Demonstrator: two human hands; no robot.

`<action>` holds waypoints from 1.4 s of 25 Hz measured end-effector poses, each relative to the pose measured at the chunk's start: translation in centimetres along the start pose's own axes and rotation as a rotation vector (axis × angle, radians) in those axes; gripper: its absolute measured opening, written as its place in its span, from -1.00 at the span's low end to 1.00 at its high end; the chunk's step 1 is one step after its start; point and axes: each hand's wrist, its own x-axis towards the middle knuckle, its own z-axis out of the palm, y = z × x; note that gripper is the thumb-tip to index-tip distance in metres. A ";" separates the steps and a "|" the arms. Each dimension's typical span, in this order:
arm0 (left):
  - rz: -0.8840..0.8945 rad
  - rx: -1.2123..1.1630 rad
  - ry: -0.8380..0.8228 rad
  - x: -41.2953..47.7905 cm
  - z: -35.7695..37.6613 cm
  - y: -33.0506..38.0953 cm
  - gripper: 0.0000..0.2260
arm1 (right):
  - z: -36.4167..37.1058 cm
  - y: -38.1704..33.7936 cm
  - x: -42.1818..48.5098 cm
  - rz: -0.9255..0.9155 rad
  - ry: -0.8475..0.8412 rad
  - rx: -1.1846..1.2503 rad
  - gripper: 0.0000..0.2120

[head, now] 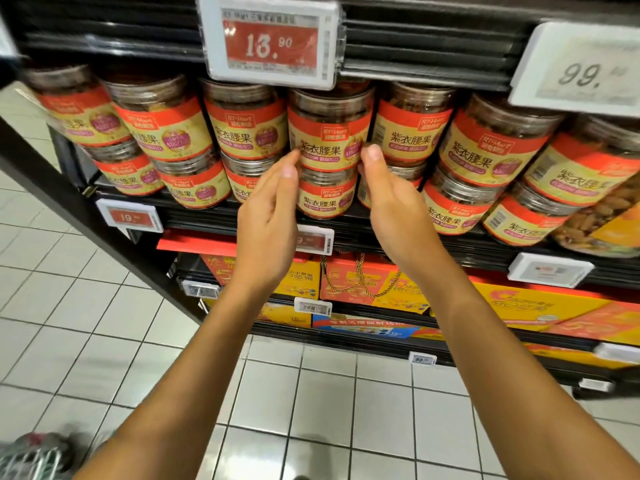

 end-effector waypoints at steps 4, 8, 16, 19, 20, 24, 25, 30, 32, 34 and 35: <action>-0.047 0.116 0.047 -1.9 -1.7 2.6 -0.53 | -1.3 -0.7 -1.8 0.045 0.021 0.028 -0.63; -0.206 0.074 0.180 -7.1 -5.8 7.1 -0.70 | -1.3 -2.7 -5.5 0.091 -0.118 -0.071 -0.49; -0.528 -0.130 0.565 -26.1 -16.7 16.7 -0.80 | 8.5 -13.4 -16.8 0.020 -0.648 0.140 -0.68; -0.547 -0.236 0.906 -33.4 -22.4 18.0 -0.79 | 16.4 -16.7 -21.5 -0.018 -0.884 0.209 -0.67; -0.540 -0.253 1.010 -35.9 -24.4 18.0 -0.79 | 19.5 -17.7 -23.5 -0.029 -0.977 0.209 -0.66; -0.514 -0.304 1.293 -43.4 -32.7 18.0 -0.79 | 31.2 -20.5 -30.5 -0.062 -1.252 0.217 -0.64; -0.499 -0.309 1.330 -44.9 -35.3 17.9 -0.79 | 34.4 -21.0 -32.1 -0.064 -1.289 0.224 -0.65; -0.581 -0.312 1.375 -52.1 -50.9 17.1 -0.78 | 51.1 -22.8 -38.4 0.110 -1.331 0.169 -0.59; -0.660 -0.302 1.395 -54.1 -56.7 15.5 -0.76 | 56.8 -22.2 -39.5 0.202 -1.325 0.064 -0.60; -0.795 -0.288 1.384 -54.9 -62.2 12.4 -0.73 | 62.8 -20.1 -39.9 0.192 -1.333 -0.161 -0.61; -0.857 -0.266 1.354 -55.2 -64.4 9.9 -0.73 | 65.7 -18.7 -39.8 0.131 -1.350 -0.284 -0.62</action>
